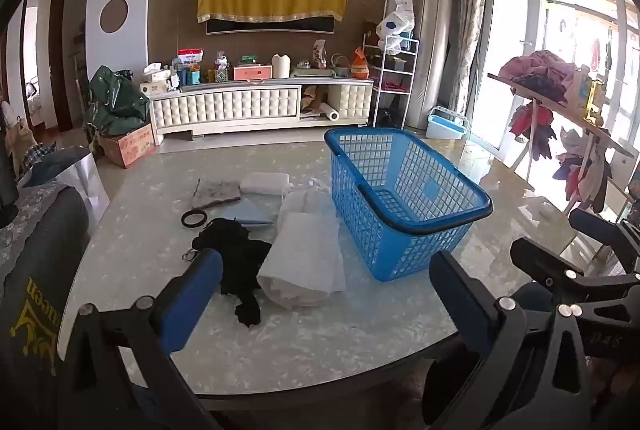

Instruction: Organize soft objects

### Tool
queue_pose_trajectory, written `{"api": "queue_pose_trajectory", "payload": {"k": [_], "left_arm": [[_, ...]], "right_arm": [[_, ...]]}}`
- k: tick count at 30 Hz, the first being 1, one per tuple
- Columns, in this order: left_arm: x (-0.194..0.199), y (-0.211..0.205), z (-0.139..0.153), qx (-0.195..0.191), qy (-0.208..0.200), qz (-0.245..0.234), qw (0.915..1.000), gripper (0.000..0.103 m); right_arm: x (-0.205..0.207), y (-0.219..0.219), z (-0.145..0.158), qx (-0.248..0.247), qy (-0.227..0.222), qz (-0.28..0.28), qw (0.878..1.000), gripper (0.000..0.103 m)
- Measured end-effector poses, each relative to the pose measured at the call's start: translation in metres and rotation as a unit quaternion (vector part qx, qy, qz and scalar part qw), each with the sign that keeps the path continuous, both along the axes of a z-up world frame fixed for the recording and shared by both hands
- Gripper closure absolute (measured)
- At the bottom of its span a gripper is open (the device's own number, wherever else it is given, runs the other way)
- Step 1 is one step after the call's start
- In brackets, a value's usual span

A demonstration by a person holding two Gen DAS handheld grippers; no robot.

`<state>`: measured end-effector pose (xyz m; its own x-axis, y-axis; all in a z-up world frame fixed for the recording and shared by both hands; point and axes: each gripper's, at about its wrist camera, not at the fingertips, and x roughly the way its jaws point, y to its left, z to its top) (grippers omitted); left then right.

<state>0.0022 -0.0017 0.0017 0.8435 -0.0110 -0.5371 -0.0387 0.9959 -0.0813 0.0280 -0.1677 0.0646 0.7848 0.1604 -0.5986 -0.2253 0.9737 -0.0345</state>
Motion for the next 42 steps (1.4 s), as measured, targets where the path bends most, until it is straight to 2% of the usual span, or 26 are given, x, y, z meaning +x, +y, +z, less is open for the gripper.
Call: {"api": "queue_pose_trajectory", "payload": {"k": [42], "left_arm": [[-0.0041, -0.0087, -0.0022, 0.0, 0.0, -0.016, 0.9999, 0.0]], "right_arm": [[-0.0023, -0.0048, -0.0004, -0.008, 0.01, -0.006, 1.0, 0.0]]}}
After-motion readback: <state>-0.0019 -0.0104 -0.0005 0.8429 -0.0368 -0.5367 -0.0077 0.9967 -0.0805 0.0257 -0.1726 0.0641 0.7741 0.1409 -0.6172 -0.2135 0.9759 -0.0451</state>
